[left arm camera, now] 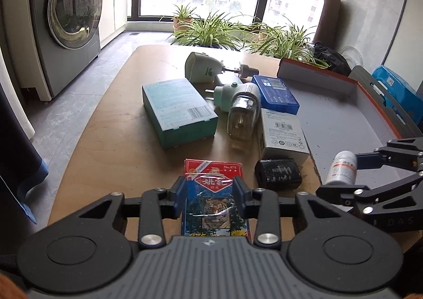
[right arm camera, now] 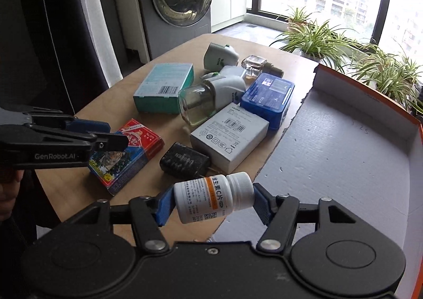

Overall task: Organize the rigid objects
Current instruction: 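Close left tool on the card box while right tool grasps the pill bottle, then lift and carry the card box and pill bottle over the orange-rimmed tray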

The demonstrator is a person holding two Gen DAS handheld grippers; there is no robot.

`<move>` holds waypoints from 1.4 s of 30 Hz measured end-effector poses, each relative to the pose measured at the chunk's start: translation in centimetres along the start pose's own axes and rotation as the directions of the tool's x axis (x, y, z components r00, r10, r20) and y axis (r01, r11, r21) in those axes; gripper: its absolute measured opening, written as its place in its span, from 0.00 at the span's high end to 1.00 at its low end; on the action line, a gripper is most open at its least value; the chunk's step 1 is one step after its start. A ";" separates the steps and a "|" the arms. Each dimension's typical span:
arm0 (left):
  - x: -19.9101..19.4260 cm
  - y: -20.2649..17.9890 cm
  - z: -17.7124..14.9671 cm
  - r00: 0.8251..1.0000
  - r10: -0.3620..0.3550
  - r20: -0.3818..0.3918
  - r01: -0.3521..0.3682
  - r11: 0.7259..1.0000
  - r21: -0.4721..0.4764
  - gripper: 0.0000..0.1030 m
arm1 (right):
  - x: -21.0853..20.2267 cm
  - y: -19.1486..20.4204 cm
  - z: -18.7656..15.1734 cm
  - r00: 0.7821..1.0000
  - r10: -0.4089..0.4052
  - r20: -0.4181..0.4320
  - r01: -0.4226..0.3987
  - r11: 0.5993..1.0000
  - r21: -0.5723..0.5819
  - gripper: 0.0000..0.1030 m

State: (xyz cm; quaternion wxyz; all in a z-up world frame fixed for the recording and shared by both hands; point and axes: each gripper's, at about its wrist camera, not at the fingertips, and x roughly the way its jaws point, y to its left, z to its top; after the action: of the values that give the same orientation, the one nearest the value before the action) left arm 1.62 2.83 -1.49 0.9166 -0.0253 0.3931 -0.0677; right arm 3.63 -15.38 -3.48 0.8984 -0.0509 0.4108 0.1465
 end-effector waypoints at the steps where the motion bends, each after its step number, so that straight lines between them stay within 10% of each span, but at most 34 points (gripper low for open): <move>1: 0.3 0.1 -0.2 1.000 -0.002 -0.012 0.002 1.000 -0.006 0.63 | -0.5 -0.1 -0.1 1.000 -0.005 0.012 0.004 1.000 0.011 0.28; 8: 0.6 -0.8 -0.5 1.000 0.000 -0.002 0.000 1.000 -0.004 0.22 | -3.1 0.0 -0.9 0.997 -0.012 0.071 0.008 0.998 0.061 0.28; 13: 2.4 -1.7 -0.6 0.998 0.055 -0.031 -0.054 0.998 0.034 0.42 | -3.9 -0.2 -1.1 0.995 -0.022 0.096 0.012 0.995 0.100 0.28; 30: -3.8 -5.0 3.1 0.988 -0.058 0.141 0.054 0.998 0.027 0.42 | -8.4 -4.4 -0.5 0.959 -0.155 0.237 0.095 0.964 0.248 0.28; 42: -0.8 -12.1 7.9 0.981 -0.146 0.129 0.135 0.986 0.093 0.42 | -10.7 -11.2 1.1 0.913 -0.319 0.255 0.217 0.908 0.358 0.28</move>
State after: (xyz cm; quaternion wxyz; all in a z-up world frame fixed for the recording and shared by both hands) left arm 5.55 -9.04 5.73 0.9344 -0.0190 0.3239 -0.1469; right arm 1.22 -28.14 4.99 0.9589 0.0632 0.2731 -0.0427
